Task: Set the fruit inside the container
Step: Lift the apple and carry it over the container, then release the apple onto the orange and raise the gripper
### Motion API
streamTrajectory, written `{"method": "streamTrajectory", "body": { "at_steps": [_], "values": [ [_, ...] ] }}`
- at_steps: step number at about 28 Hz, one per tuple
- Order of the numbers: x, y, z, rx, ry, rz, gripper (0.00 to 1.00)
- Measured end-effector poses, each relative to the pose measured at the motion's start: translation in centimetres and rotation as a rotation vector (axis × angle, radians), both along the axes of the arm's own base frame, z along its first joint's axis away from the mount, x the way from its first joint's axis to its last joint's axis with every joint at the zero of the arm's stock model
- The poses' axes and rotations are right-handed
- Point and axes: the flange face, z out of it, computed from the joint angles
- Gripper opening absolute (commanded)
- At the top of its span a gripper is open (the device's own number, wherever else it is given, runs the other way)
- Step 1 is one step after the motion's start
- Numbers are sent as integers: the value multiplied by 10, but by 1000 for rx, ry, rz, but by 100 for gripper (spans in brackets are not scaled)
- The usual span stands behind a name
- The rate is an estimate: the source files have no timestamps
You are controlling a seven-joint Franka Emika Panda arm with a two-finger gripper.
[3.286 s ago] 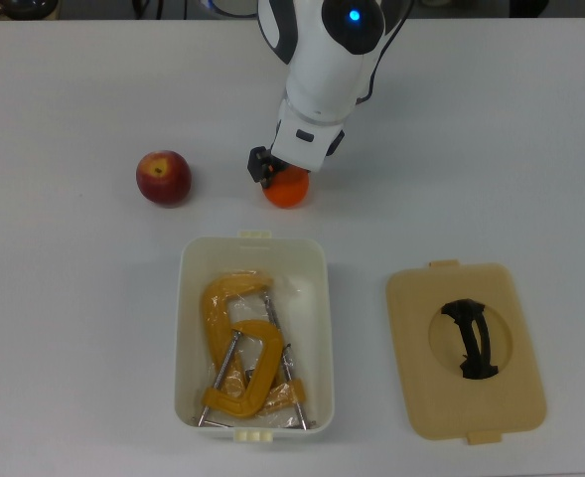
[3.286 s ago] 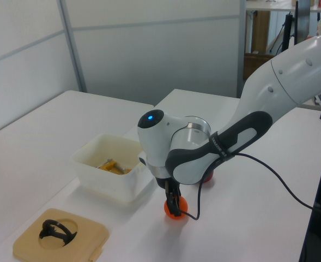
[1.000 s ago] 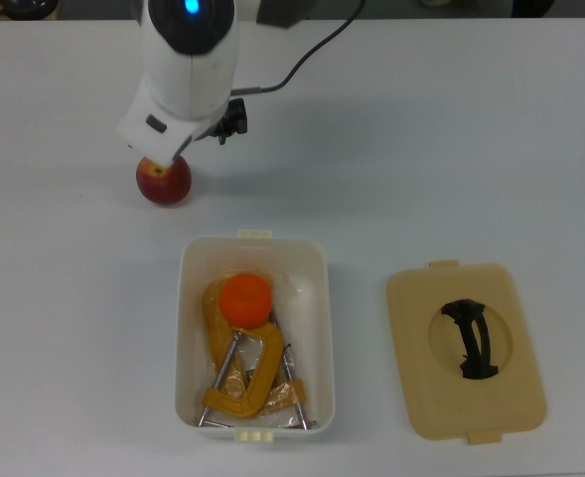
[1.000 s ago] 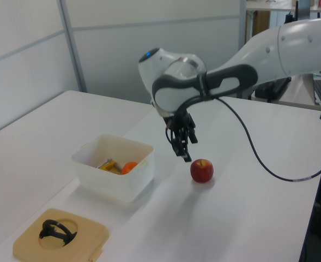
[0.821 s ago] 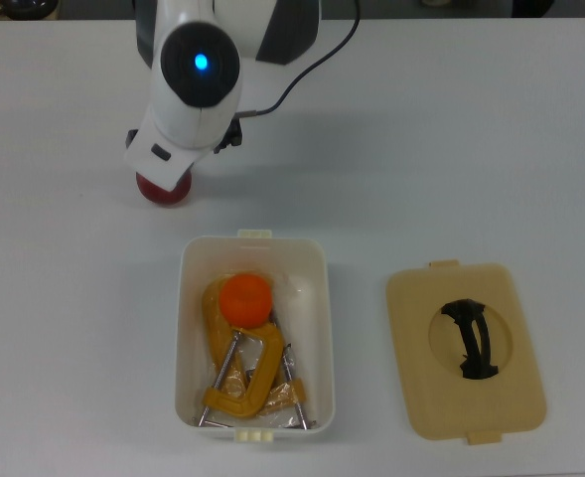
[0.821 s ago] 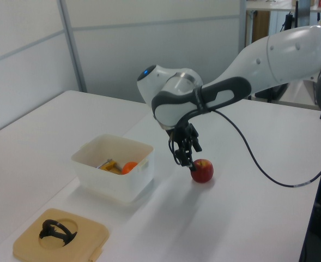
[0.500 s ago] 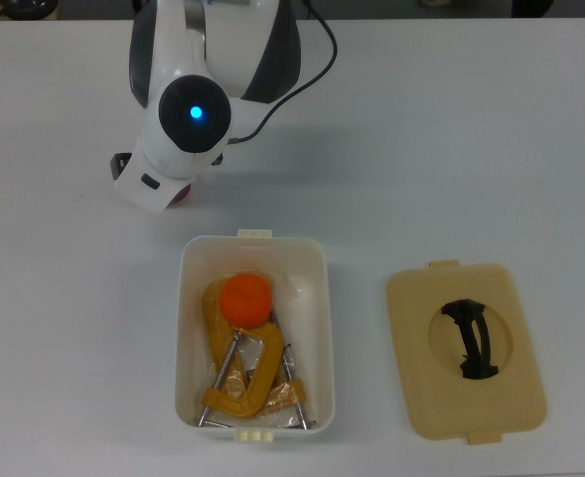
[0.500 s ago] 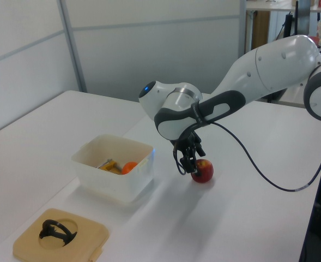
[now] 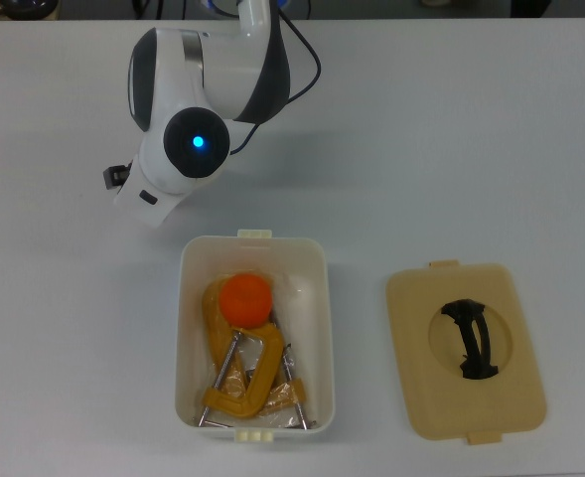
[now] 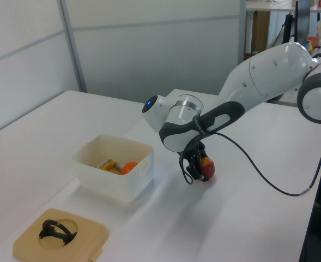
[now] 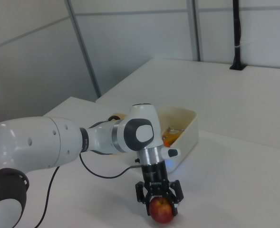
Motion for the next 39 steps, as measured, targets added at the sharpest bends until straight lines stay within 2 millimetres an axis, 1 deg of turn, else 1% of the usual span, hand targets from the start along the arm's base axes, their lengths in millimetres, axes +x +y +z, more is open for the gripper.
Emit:
{"method": "streamTrajectory", "body": {
  "at_steps": [1, 3, 5, 6, 7, 12, 13, 16, 17, 18, 20, 22, 23, 25, 26, 29, 31, 34, 37, 39],
  "values": [
    [1, 0, 1, 0, -4, 1, 0],
    [4, 1, 11, 3, -29, 2, 0],
    [10, 3, 28, 24, -66, -14, 0],
    [12, 5, 41, 42, -91, -26, 0],
    [17, 7, 65, 73, -138, -46, 0],
    [26, 20, 147, 176, -292, -92, 0],
    [27, 24, 166, 198, -328, -99, 0],
    [33, 38, 193, 233, -410, -113, 0],
    [37, 44, 200, 242, -449, -117, 0],
    [43, 54, 208, 253, -510, -126, 0],
    [51, 67, 214, 267, -594, -143, 5],
    [61, 80, 215, 285, -675, -162, 13],
    [66, 86, 213, 295, -708, -170, 35],
    [75, 97, 202, 309, -755, -183, 81],
    [79, 100, 195, 311, -762, -183, 100],
    [86, 104, 176, 304, -769, -182, 100],
    [88, 103, 171, 302, -765, -184, 100],
    [86, 101, 172, 295, -747, -190, 100],
    [77, 98, 179, 271, -681, -205, 100],
    [67, 96, 187, 250, -625, -215, 100]
  ]
}}
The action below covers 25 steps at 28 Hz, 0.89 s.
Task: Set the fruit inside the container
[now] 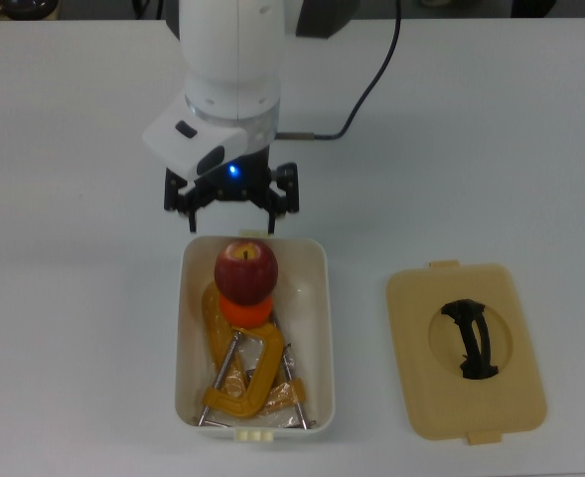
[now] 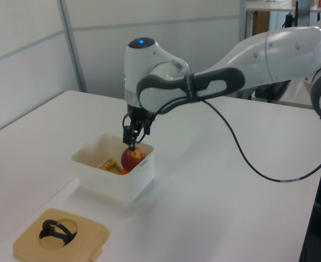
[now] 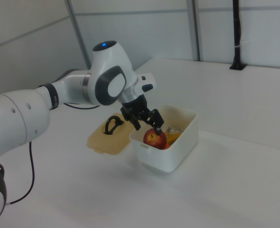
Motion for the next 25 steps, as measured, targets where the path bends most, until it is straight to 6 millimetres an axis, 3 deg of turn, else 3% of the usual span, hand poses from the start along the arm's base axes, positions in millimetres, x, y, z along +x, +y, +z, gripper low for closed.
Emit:
{"method": "streamTrajectory", "body": {
  "at_steps": [9, 18, 25],
  "values": [
    [-52, -9, 43, -48, 221, 10, 100],
    [-59, -31, 43, -43, 268, 23, 100],
    [-59, -31, 42, -18, 272, 42, 100]
  ]
}}
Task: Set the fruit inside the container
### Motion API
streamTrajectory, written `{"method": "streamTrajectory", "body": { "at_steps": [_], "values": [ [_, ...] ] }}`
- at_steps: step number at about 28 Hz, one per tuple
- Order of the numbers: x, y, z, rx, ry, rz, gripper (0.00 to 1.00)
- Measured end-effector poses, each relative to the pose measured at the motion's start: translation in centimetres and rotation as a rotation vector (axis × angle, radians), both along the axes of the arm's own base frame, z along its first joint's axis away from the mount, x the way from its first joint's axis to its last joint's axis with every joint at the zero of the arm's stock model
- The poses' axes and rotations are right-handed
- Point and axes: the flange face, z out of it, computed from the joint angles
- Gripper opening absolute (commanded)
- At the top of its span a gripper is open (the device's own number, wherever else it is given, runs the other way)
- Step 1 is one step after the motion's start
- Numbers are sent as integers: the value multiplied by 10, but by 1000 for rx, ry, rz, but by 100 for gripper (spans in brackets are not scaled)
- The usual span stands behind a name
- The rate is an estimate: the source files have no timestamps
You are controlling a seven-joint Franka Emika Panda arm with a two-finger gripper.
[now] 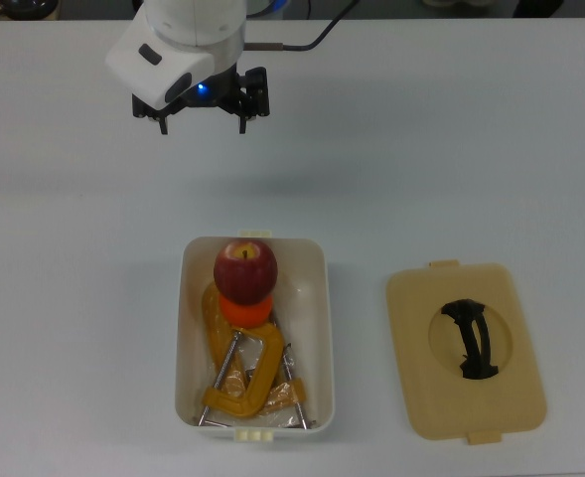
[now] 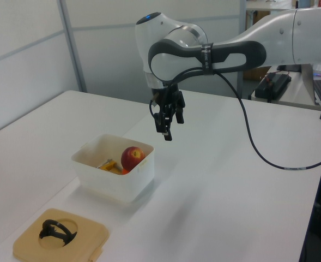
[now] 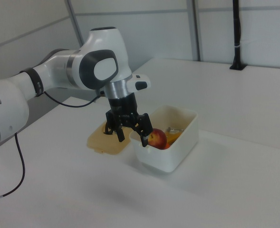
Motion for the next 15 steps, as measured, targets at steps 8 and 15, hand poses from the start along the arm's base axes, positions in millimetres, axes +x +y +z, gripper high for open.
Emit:
{"method": "streamTrajectory", "body": {
  "at_steps": [8, 15],
  "values": [
    [1, 0, -4, 2, 7, 2, 100],
    [1, 0, -6, 2, 10, 2, 100]
  ]
}}
